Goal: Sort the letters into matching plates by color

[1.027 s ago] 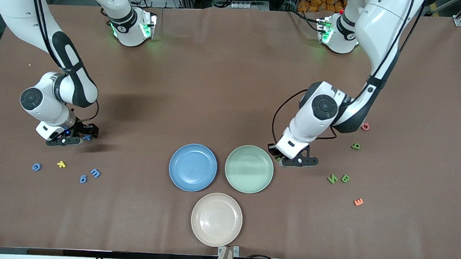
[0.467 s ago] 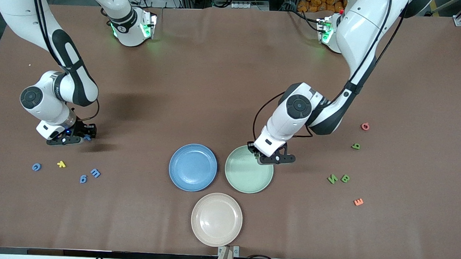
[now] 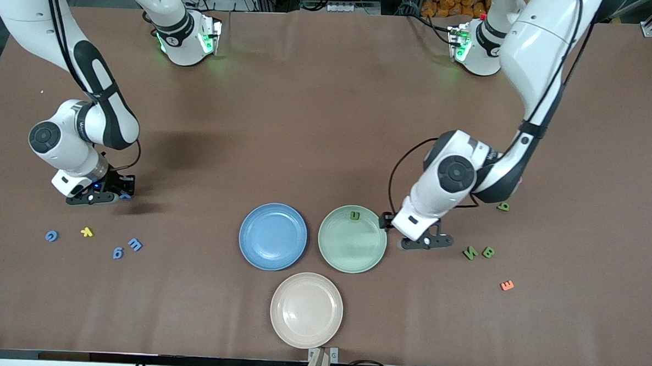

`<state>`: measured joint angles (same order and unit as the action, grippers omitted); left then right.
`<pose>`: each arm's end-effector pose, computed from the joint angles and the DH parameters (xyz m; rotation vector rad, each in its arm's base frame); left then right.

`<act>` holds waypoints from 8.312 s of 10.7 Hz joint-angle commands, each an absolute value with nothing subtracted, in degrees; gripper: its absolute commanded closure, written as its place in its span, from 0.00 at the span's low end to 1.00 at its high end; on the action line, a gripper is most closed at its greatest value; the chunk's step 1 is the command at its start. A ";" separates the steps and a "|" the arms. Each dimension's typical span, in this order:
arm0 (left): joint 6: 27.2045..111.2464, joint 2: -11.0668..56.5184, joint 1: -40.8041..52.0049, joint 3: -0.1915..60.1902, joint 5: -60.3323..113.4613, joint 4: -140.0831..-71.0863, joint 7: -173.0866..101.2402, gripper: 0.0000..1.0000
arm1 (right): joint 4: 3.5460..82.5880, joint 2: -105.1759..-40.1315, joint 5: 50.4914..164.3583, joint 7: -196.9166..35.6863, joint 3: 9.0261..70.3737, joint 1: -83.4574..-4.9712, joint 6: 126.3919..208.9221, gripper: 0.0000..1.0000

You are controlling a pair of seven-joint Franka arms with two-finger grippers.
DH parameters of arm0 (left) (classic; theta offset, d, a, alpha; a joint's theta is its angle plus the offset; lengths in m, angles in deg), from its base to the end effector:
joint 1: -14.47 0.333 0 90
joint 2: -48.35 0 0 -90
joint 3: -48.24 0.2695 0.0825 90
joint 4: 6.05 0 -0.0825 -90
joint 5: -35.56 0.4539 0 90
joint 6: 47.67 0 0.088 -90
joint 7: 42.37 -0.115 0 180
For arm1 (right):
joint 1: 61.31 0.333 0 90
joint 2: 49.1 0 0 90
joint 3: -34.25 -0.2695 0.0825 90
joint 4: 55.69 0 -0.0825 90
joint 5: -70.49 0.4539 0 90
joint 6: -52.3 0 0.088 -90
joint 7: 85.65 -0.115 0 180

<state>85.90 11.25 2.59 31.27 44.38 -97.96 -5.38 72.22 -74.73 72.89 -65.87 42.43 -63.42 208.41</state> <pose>0.6518 -0.3369 0.1864 3.0279 0.1642 0.0943 0.5505 -0.1104 0.0626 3.0783 0.2207 0.0576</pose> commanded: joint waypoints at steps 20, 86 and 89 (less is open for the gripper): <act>90.58 4.23 11.40 40.06 47.50 -98.25 22.40 0.00 | 43.82 -80.28 82.00 -86.70 32.58 -44.72 189.93 0.75; 75.01 11.97 4.54 34.17 56.83 -98.07 30.15 0.00 | 39.41 -92.08 81.74 -27.79 40.40 -58.07 195.30 0.80; 76.34 11.96 5.60 34.17 56.83 -98.07 28.82 0.00 | 39.23 -90.94 81.74 -37.01 40.14 -55.78 193.81 0.80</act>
